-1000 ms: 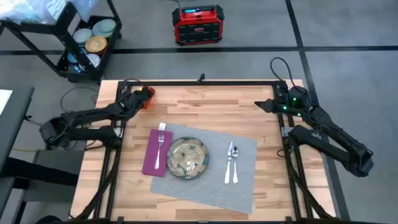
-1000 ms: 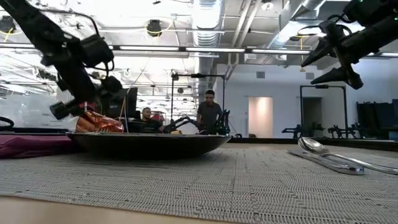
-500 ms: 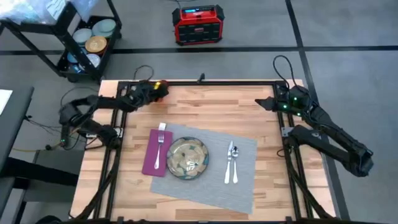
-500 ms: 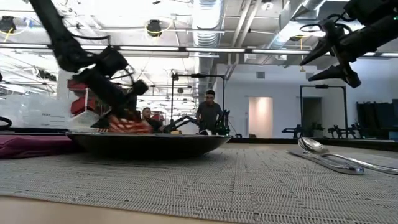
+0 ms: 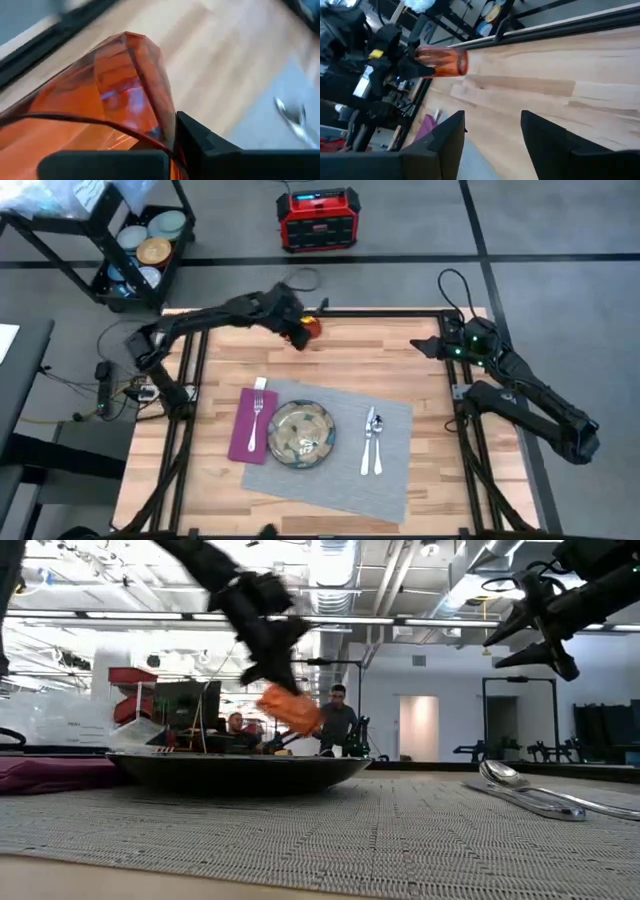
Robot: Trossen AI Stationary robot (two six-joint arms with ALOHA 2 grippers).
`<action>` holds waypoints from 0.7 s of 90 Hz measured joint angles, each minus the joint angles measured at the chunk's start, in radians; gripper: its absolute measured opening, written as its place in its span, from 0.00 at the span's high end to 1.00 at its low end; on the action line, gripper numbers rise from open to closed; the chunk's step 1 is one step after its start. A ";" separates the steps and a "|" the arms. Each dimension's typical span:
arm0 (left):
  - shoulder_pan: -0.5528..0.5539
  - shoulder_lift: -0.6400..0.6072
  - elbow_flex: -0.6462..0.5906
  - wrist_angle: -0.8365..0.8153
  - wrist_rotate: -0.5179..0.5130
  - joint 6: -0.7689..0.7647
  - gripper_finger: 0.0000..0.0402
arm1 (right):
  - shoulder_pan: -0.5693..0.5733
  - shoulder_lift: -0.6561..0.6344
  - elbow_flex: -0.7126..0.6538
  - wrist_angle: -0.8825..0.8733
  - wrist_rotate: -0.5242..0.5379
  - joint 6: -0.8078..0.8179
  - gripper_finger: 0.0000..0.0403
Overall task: Set table place
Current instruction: Put the orange cup to the top right of the gray table placemat
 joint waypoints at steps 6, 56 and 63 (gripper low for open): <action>-0.049 0.100 0.149 -0.103 -0.025 0.113 1.00 | 0.000 0.000 0.020 -0.001 -0.001 -0.003 0.55; -0.296 0.620 0.857 -0.681 -0.239 0.698 1.00 | -0.025 0.306 0.383 -0.343 -0.004 -0.334 0.55; -0.314 0.625 0.857 -0.700 -0.251 0.714 1.00 | -0.026 0.373 0.448 -0.349 -0.004 -0.382 0.55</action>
